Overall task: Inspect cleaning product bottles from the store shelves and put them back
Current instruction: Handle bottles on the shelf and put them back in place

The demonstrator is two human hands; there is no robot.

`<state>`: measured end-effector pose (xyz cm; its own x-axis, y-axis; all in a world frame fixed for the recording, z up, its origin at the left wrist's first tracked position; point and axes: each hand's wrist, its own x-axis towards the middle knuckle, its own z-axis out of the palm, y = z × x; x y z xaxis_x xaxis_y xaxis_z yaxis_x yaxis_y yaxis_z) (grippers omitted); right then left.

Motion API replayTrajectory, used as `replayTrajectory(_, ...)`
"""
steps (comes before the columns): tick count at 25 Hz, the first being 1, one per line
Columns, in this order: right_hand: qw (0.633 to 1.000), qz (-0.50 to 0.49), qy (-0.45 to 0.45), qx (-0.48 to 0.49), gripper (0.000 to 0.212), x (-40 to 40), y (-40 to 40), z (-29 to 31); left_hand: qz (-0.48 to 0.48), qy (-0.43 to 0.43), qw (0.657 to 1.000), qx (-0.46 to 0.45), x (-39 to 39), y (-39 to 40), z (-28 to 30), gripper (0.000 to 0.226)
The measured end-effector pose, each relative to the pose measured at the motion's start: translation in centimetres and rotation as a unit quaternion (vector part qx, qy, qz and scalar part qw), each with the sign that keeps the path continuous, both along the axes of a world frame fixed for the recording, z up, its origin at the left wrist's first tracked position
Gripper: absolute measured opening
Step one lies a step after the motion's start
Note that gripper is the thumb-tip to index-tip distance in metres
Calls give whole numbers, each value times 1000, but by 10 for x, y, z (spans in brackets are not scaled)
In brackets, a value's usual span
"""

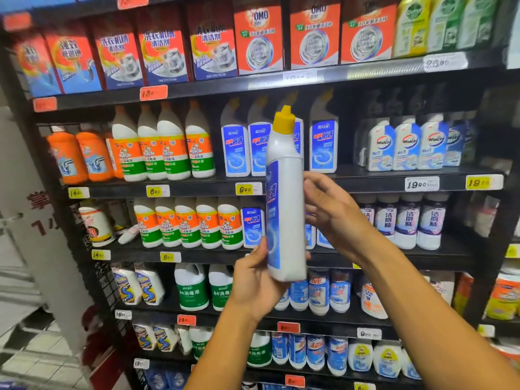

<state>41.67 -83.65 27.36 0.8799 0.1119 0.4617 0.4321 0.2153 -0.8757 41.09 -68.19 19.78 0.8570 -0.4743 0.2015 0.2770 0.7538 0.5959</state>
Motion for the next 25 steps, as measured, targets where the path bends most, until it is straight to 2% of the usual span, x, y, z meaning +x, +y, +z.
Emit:
replayTrajectory(3, 999, -12, -14, -37, 49, -2, 9, 6, -60, 19, 998, -29, -1, -5, -3, 53)
replayTrajectory(5, 999, -24, -21, -38, 49, -3, 11, 6, -44, 42, 997, -39, 3, -7, -6, 40)
replayTrajectory(8, 998, -39, -25, -38, 49, -5, 12, 6, -52, 41, 997, -50, 8, -6, -9, 40)
replayTrajectory(10, 997, -47, -30, -44, 47, -7, 10, 8, -51, 5, 998, -40, 7, -5, -5, 50)
replayTrajectory(11, 997, -57, -35, -42, 48, -9, 9, 9, -40, -12, 999, -31, 6, -4, -3, 60)
replayTrajectory(13, 995, -84, -47, -29, 55, -12, 6, 8, 42, -31, 999, -9, 9, -3, 1, 74)
replayTrajectory(18, 996, -77, -47, -15, 47, -14, 5, -2, 232, -120, 956, 132, 4, -10, 7, 47)
replayTrajectory(25, 995, -92, -16, 30, 52, -8, 1, -16, 260, -140, 940, 173, -4, -11, 2, 60)
